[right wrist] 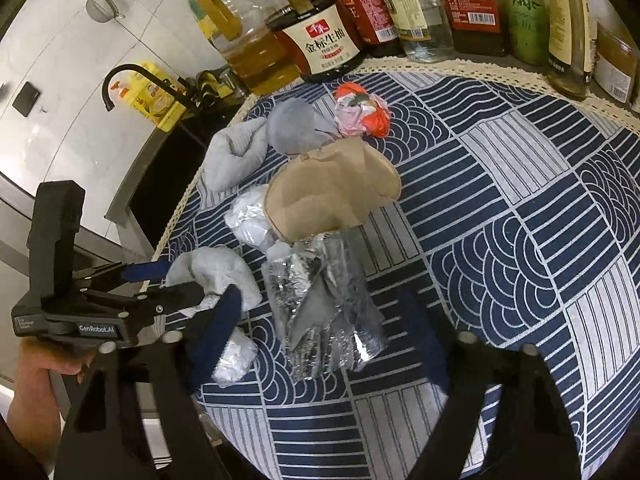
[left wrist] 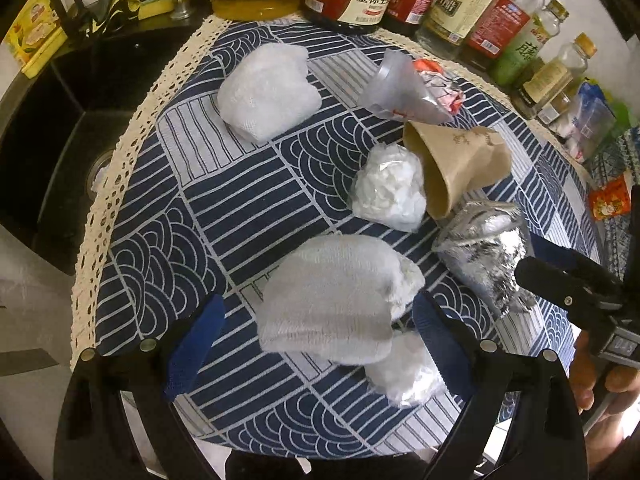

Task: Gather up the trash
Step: 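Grasp the white mesh tissue with the left tool while the right tool grasps the foil wad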

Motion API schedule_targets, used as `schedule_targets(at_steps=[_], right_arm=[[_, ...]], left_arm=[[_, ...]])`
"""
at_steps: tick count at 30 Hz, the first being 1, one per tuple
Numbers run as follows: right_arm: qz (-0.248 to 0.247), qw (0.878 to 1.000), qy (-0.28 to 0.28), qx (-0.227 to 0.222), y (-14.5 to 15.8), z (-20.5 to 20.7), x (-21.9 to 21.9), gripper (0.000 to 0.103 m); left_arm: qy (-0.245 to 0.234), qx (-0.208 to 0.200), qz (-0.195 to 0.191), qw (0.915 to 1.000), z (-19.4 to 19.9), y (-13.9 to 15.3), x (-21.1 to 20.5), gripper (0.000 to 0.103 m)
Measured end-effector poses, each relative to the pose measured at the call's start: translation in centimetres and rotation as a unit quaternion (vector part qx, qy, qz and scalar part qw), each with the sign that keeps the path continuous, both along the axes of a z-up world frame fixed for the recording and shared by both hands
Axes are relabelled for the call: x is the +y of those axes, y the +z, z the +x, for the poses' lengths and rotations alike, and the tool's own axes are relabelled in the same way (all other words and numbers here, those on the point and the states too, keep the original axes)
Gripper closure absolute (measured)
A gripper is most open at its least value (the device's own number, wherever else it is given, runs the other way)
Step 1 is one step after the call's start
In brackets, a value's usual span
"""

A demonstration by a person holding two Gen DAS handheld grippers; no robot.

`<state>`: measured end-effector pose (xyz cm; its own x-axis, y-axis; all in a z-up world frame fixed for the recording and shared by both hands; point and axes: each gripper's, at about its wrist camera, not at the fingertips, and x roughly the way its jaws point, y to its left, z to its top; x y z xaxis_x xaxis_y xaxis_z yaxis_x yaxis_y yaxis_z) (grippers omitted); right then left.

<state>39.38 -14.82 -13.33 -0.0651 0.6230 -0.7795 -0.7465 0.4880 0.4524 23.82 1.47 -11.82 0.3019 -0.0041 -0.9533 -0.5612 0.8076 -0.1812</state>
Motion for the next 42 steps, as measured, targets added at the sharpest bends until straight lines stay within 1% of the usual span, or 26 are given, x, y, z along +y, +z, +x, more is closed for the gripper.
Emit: schedule_targets(at_steps=[1,2,4,5,6,7,8,10,11,13,16,24,32,39,42], right_arm=[[0.001,1.0,0.002,0.0,-0.1,0.0,0.0,0.026],[0.001,1.0,0.005,0.0,-0.1,0.1,0.0,0.028],[-0.002,1.0,0.01,-0.001,-0.3,0.1,0.2,0.037],[-0.004,1.0,0.012,-0.002,-0.4,0.1,0.2,0.037],[-0.005,1.0,0.014,-0.002,-0.6,0.1,0.3,0.042],[-0.004,1.0,0.017,0.001,-0.7,0.1,0.3,0.045],[-0.002,1.0,0.019,0.003,-0.8,0.1,0.3,0.047],[0.001,1.0,0.021,0.002,-0.7,0.0,0.3,0.049],[0.002,1.0,0.024,0.001,-0.7,-0.1,0.3,0.05],[0.004,1.0,0.024,0.0,-0.6,-0.1,0.1,0.053],[0.009,1.0,0.022,-0.003,-0.3,-0.2,-0.2,0.054],[0.025,1.0,0.002,-0.003,0.7,-0.1,-1.5,0.055],[0.035,0.999,-0.022,-0.009,1.9,-0.7,-2.9,0.055],[0.029,0.998,-0.051,-0.024,3.0,-2.2,-4.5,0.055],[0.024,0.997,-0.066,-0.032,3.4,-3.3,-5.3,0.055]], left_arm=[[0.0,0.002,-0.001,1.0,0.1,-0.2,0.0,0.012],[-0.001,0.003,-0.001,1.0,0.2,-0.4,0.0,0.017],[-0.001,0.01,-0.007,0.9999,0.5,-0.9,0.2,0.027],[0.006,0.007,-0.01,0.9999,0.4,-1.1,0.4,0.027],[0.013,0.003,-0.015,0.9998,0.4,-1.2,0.7,0.028],[0.015,0.002,-0.022,0.9996,0.4,-1.4,0.8,0.035],[0.016,-0.001,-0.028,0.9995,0.5,-1.5,0.8,0.041],[0.015,-0.006,-0.029,0.9995,0.5,-1.3,0.8,0.044],[0.014,-0.008,-0.027,0.9995,0.6,-1.2,0.7,0.048],[0.016,-0.013,-0.028,0.9994,0.7,-1.0,0.7,0.051],[0.016,-0.019,-0.027,0.9993,0.6,-0.7,0.7,0.057],[0.019,-0.039,-0.025,0.9987,0.0,0.8,1.1,0.059],[0.009,-0.058,-0.015,0.9981,-0.5,2.7,0.9,0.059],[-0.012,-0.081,-0.014,0.9966,-1.9,4.2,0.7,0.059],[-0.028,-0.094,-0.016,0.9951,-2.9,4.8,0.5,0.059]])
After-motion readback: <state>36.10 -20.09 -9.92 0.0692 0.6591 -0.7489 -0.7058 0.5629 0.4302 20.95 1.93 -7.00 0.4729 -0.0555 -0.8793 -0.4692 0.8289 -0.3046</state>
